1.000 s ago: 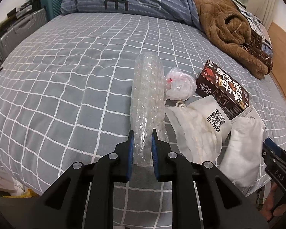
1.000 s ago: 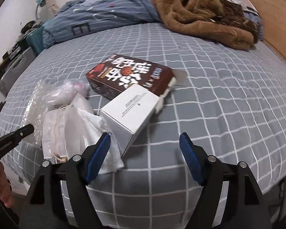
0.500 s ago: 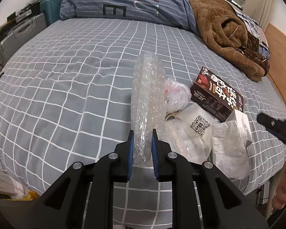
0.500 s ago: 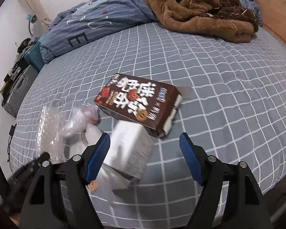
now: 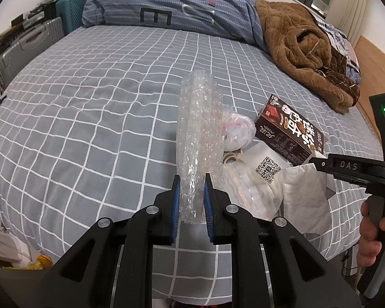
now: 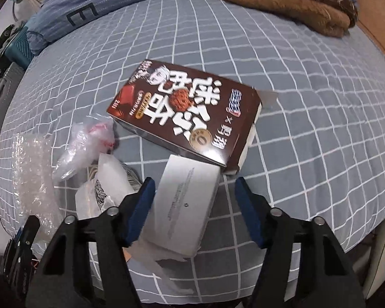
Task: Collect trash
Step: 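Lift the bubble wrap with the left tool while the right tool lifts the white card, then carry the bubble wrap and white card down over the floor bin, then open the right tool to drop the card while the left tool releases the bubble wrap, then raise both open tools from the bin and move toward the bed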
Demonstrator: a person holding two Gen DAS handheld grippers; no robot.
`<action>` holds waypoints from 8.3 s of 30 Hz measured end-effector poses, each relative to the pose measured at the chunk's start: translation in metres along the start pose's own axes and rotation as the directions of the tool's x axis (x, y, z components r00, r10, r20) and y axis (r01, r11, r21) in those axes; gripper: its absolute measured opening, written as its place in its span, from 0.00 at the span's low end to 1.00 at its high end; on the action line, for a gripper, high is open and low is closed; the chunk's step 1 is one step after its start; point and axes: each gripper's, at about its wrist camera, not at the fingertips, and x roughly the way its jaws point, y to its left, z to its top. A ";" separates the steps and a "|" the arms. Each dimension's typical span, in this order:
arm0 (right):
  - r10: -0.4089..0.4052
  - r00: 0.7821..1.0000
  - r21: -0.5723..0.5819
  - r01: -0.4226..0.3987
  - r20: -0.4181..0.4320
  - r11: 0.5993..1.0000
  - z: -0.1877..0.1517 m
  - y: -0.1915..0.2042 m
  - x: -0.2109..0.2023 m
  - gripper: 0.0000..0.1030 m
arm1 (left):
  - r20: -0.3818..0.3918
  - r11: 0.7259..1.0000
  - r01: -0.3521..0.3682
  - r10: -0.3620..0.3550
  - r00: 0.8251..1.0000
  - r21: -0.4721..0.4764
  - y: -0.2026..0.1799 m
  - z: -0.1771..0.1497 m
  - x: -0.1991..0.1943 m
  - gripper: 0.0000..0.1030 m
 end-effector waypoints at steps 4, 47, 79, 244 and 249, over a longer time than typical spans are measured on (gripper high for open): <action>0.037 0.999 -0.007 -0.037 -0.017 0.999 -0.007 -0.005 0.001 0.44 | -0.001 1.000 -0.003 0.003 1.000 -0.002 0.000 -0.001 -0.003 0.16; 0.073 0.928 -0.110 -0.035 0.364 0.993 -0.107 -0.052 -0.164 0.38 | 0.089 0.998 0.056 -0.059 0.994 0.030 -0.044 -0.060 -0.118 0.16; 0.140 0.919 -0.185 -0.075 0.368 0.980 -0.198 -0.043 -0.190 0.38 | 0.048 0.994 0.100 -0.102 0.994 0.041 -0.047 -0.130 -0.154 0.16; 0.006 0.977 -0.133 0.022 0.212 0.991 -0.275 -0.098 -0.035 0.93 | -0.158 0.988 0.051 -0.028 0.987 0.145 -0.057 -0.233 -0.027 0.94; 0.016 0.965 -0.143 0.022 0.262 0.989 -0.256 -0.093 -0.057 0.93 | -0.130 0.986 0.035 -0.014 0.991 0.163 -0.054 -0.211 -0.031 0.94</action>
